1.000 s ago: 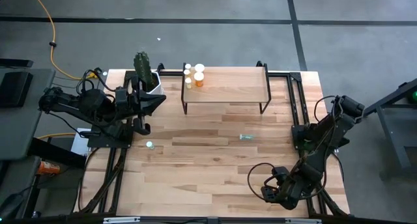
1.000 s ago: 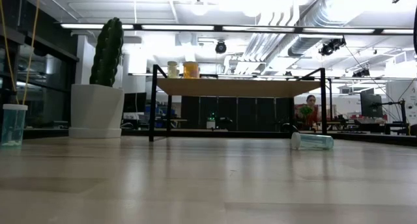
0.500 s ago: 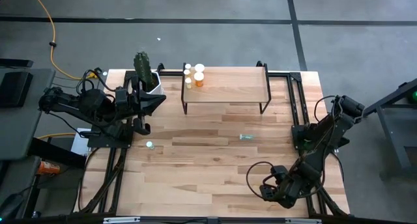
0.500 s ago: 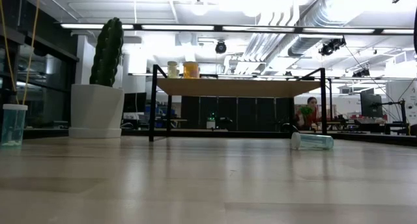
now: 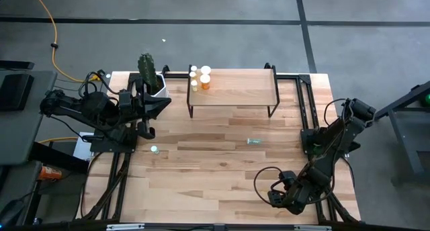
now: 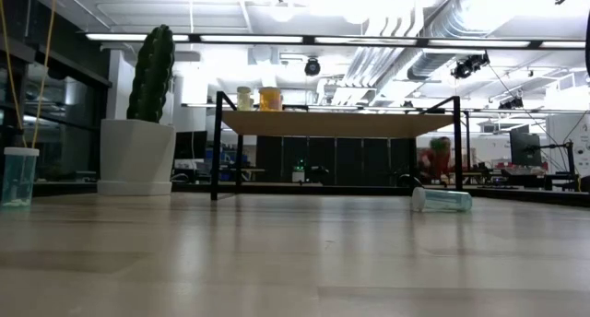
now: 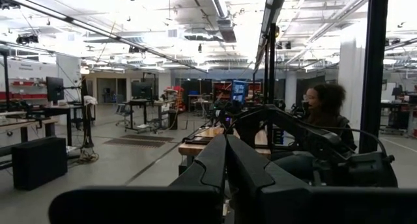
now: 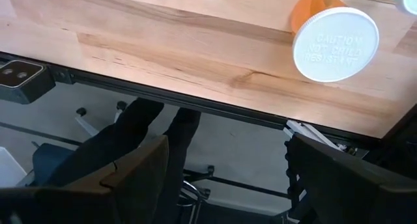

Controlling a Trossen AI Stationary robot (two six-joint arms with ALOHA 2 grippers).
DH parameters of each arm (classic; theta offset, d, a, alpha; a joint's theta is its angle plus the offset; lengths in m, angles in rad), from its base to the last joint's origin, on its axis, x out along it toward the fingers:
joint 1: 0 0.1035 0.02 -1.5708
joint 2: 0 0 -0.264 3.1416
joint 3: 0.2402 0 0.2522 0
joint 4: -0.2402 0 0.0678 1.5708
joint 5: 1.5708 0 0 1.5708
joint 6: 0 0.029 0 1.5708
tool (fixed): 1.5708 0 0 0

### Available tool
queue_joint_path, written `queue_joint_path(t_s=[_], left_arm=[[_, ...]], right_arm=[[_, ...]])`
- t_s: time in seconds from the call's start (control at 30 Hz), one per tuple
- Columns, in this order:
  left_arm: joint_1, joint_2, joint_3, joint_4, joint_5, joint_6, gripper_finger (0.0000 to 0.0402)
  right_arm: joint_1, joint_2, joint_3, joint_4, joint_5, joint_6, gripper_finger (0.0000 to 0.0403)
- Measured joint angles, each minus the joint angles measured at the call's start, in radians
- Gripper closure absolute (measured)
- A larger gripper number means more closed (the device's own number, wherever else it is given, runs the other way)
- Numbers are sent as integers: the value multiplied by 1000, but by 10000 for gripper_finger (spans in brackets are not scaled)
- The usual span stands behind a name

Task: Pick and place medicine bottles onto shelf by color
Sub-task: Align the orange pill bottle with the other yellow pill bottles on the shelf

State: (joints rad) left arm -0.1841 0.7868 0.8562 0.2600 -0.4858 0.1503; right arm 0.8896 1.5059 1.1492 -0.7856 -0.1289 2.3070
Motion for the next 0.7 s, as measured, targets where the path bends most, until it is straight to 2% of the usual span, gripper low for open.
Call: queue_joint_path(t_s=[0.7], left_arm=[[0,0,0,-5,0,2,398]], right_arm=[[-7,32,0,-2,-55,23,89]])
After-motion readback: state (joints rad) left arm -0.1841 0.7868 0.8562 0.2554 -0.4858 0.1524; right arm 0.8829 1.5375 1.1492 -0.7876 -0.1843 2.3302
